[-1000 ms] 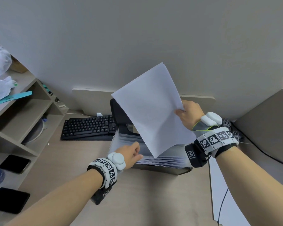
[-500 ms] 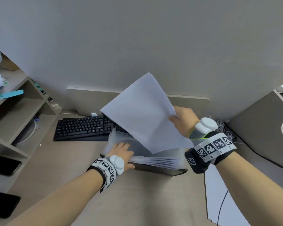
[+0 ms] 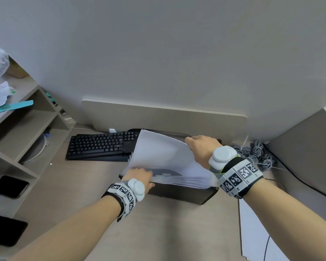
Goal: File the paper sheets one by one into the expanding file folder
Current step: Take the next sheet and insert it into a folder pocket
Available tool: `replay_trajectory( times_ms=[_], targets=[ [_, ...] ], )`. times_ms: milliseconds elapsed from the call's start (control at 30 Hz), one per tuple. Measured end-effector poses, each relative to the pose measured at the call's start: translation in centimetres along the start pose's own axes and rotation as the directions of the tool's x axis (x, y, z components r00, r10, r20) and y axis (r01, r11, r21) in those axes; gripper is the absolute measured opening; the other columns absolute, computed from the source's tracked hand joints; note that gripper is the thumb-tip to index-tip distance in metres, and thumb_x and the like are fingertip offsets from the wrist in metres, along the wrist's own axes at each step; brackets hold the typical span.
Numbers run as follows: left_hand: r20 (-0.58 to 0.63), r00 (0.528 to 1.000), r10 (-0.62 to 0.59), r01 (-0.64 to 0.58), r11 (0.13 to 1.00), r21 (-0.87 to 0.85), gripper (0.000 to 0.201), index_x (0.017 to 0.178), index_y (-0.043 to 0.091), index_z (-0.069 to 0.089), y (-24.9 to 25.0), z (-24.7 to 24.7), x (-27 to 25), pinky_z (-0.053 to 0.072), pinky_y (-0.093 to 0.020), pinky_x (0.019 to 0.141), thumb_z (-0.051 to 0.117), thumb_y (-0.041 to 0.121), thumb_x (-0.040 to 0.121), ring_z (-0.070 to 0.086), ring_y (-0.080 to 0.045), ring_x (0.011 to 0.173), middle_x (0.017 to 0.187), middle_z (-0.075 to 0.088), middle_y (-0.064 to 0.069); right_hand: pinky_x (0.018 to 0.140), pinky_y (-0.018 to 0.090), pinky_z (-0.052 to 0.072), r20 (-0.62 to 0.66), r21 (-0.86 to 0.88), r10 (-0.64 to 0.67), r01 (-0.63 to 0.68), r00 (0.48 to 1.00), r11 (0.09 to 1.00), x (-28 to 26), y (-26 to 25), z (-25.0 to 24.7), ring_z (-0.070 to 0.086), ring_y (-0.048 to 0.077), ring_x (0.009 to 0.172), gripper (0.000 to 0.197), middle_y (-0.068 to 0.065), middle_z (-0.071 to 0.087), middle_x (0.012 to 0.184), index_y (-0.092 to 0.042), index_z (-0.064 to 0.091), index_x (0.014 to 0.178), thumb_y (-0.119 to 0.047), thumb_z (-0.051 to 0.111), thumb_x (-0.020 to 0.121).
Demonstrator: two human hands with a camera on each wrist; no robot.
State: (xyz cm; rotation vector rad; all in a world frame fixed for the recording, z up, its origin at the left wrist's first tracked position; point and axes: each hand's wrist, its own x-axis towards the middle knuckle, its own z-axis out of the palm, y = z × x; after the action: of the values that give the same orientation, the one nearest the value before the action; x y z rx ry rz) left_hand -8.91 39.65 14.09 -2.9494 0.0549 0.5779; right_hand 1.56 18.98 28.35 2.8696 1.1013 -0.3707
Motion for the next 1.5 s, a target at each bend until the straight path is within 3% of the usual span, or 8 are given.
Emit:
replay_trajectory(
  times_ms=[133, 467, 633, 767, 1000, 1167, 1267, 1500],
  targets=[
    [0.007, 1.000, -0.015, 0.015, 1.000, -0.001, 0.036, 0.107, 0.016, 0.058, -0.1, 0.1, -0.2, 0.044, -0.033, 0.072, 0.047, 0.048, 0.094, 0.064, -0.028, 0.094, 0.103, 0.067, -0.007, 0.064, 0.034, 0.036, 0.036, -0.029, -0.009, 0.011, 0.999, 1.000, 0.1, -0.8, 0.1, 0.037, 0.023, 0.078, 0.034, 0.002, 0.044, 0.090, -0.015, 0.045, 0.107, 0.006, 0.043, 0.081],
    [-0.025, 1.000, -0.013, 0.014, 1.000, 0.015, 0.032, 0.108, 0.015, 0.062, -0.3, -0.4, -0.9, 0.043, -0.032, 0.077, 0.047, 0.041, 0.096, 0.062, -0.028, 0.098, 0.105, 0.068, -0.008, 0.068, 0.035, 0.038, 0.069, -0.106, -0.067, 0.074, 0.995, 0.992, 1.3, -2.1, 2.0, 0.049, 0.028, 0.106, 0.035, 0.006, 0.055, 0.112, -0.013, 0.045, 0.112, 0.004, 0.045, 0.082],
    [0.048, 0.995, 0.092, -0.088, 0.993, -0.080, 0.032, 0.131, 0.015, 0.049, 0.2, 0.9, -0.6, 0.036, -0.017, 0.069, 0.039, 0.025, 0.103, 0.046, -0.004, 0.072, 0.111, 0.062, -0.006, 0.077, 0.038, 0.047, -0.030, -0.048, -0.074, 0.073, 0.997, 0.996, 1.4, -2.3, 3.2, 0.045, 0.026, 0.111, 0.035, 0.005, 0.052, 0.118, -0.014, 0.042, 0.117, -0.034, 0.055, 0.092],
    [0.039, 0.999, -0.007, 0.009, 0.998, -0.061, 0.032, 0.125, 0.021, 0.054, -0.1, 0.1, -1.1, 0.046, -0.034, 0.075, 0.044, 0.036, 0.099, 0.063, -0.026, 0.095, 0.107, 0.067, -0.006, 0.082, 0.036, 0.047, -0.094, -0.001, -0.068, 0.069, 0.993, 0.998, 1.6, -1.7, 2.1, 0.044, 0.024, 0.109, 0.046, 0.003, 0.050, 0.115, -0.015, 0.043, 0.116, -0.051, 0.053, 0.089],
    [0.040, 0.999, 0.009, -0.005, 0.995, -0.100, 0.032, 0.130, 0.023, 0.049, 0.0, 0.4, -1.7, 0.049, -0.035, 0.078, 0.045, 0.033, 0.099, 0.063, -0.029, 0.102, 0.115, 0.066, -0.006, 0.079, 0.038, 0.048, -0.159, 0.027, -0.006, 0.010, 0.987, 1.000, 2.8, -1.1, 0.9, 0.046, 0.024, 0.098, 0.018, 0.005, 0.055, 0.105, -0.012, 0.051, 0.108, -0.024, 0.042, 0.097],
    [0.095, 0.995, 0.005, 0.012, 0.984, -0.180, 0.027, 0.124, 0.023, 0.054, -0.7, 0.0, -2.2, 0.041, -0.031, 0.070, 0.047, 0.027, 0.099, 0.062, -0.029, 0.097, 0.110, 0.065, -0.008, 0.066, 0.034, 0.043, -0.105, 0.038, 0.086, -0.082, 0.991, 0.996, 3.2, -1.6, 1.0, 0.053, 0.028, 0.083, 0.018, 0.004, 0.058, 0.096, -0.014, 0.048, 0.096, -0.029, 0.038, 0.099],
    [0.212, 0.977, 0.025, 0.027, 0.971, -0.237, 0.039, 0.135, 0.024, 0.049, -1.4, 0.2, -2.1, 0.048, -0.035, 0.082, 0.051, 0.033, 0.097, 0.060, -0.030, 0.109, 0.123, 0.060, -0.009, 0.065, 0.033, 0.041, -0.049, 0.049, 0.089, -0.087, 0.995, 0.995, 3.4, -2.6, 2.1, 0.058, 0.031, 0.084, 0.018, 0.004, 0.061, 0.098, -0.016, 0.049, 0.097, -0.031, 0.040, 0.098],
    [0.323, 0.946, 0.032, 0.021, 0.987, -0.159, 0.031, 0.118, 0.015, 0.056, -2.7, 5.0, -1.4, 0.047, -0.034, 0.078, 0.055, 0.032, 0.092, 0.062, -0.029, 0.104, 0.118, 0.062, -0.007, 0.070, 0.034, 0.048, 0.177, 0.203, 0.092, -0.128, 0.980, 0.971, 4.3, -3.9, 10.9, 0.061, 0.032, 0.090, 0.019, 0.011, 0.064, 0.101, -0.011, 0.054, 0.108, -0.007, 0.047, 0.091]
  ],
)
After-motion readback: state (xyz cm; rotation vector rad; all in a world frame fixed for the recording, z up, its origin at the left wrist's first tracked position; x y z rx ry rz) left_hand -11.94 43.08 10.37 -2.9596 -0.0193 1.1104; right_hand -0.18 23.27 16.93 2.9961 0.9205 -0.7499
